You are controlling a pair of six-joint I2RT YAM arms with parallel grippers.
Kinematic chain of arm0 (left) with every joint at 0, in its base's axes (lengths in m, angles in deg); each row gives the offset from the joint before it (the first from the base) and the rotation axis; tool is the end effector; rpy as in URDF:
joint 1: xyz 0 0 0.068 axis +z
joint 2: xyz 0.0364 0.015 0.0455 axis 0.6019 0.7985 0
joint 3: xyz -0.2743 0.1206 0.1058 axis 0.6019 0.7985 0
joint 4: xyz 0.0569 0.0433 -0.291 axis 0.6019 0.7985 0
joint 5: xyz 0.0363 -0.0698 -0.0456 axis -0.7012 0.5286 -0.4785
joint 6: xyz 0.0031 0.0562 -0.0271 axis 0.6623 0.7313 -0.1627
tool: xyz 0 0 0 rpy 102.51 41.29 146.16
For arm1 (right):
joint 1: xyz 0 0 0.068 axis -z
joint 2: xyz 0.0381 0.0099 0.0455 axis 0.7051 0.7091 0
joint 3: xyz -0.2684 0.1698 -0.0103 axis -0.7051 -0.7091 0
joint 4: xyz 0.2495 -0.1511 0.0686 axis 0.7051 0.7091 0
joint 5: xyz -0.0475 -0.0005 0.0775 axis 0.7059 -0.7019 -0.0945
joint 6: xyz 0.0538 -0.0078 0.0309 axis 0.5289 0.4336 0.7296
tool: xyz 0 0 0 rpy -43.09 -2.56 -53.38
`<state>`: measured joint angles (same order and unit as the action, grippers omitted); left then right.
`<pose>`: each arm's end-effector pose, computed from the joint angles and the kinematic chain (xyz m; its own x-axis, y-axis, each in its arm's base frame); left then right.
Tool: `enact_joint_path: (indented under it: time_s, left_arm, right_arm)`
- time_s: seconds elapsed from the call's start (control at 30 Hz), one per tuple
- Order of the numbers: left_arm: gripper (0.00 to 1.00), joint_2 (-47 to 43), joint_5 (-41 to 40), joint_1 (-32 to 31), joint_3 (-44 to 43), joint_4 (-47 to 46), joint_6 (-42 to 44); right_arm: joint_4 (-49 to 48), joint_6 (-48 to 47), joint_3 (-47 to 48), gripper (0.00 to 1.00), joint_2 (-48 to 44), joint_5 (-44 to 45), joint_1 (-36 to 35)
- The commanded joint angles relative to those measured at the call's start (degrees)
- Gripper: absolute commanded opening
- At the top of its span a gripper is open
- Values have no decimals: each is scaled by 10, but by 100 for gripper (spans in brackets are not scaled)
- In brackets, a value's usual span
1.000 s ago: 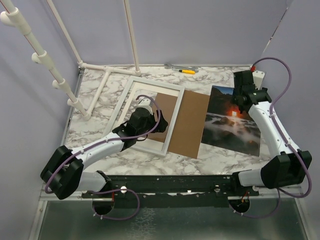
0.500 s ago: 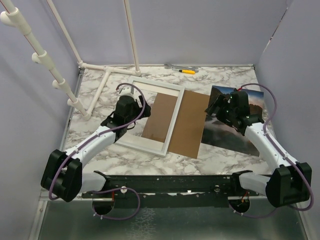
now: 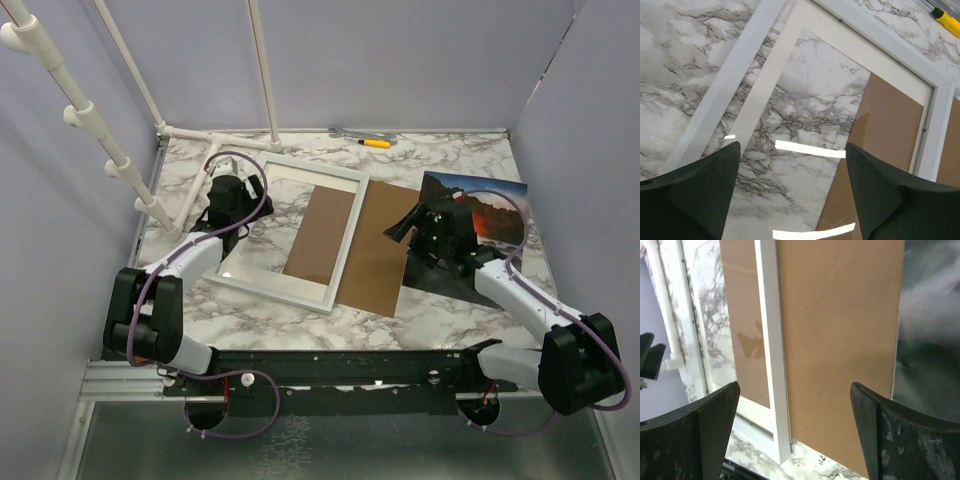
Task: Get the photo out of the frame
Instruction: Adjust the photo frame item on the photo frame.
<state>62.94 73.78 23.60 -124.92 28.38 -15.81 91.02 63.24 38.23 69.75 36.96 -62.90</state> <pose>0.3463 -0.0778 0.2451 -0.4689 -0.3807 -0.7970 -0.0889 0.9181 -0.3863 0.2611 0.0903 0.2364 -0.6656 0.6024 -0.4406 0.2183 0.7217 0.6569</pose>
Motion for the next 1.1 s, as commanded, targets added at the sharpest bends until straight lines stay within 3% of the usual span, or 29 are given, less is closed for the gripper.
enact_joint_path:
  time_s: [0.0, 0.13, 0.63, 1.07]
  left_arm:
    - [88, 26, 32, 36, -24, -31, 36]
    - [99, 53, 67, 76, -40, -24, 39]
    - [98, 202, 187, 124, -139, 21, 145]
    - [97, 261, 188, 125, -169, 62, 153]
  right_arm:
    - [-31, 42, -25, 96, -5, 13, -29]
    - [-39, 67, -62, 96, -26, 23, -38]
    - [-22, 42, -103, 96, -29, 9, -38]
    - [-43, 57, -111, 96, 24, -11, -38]
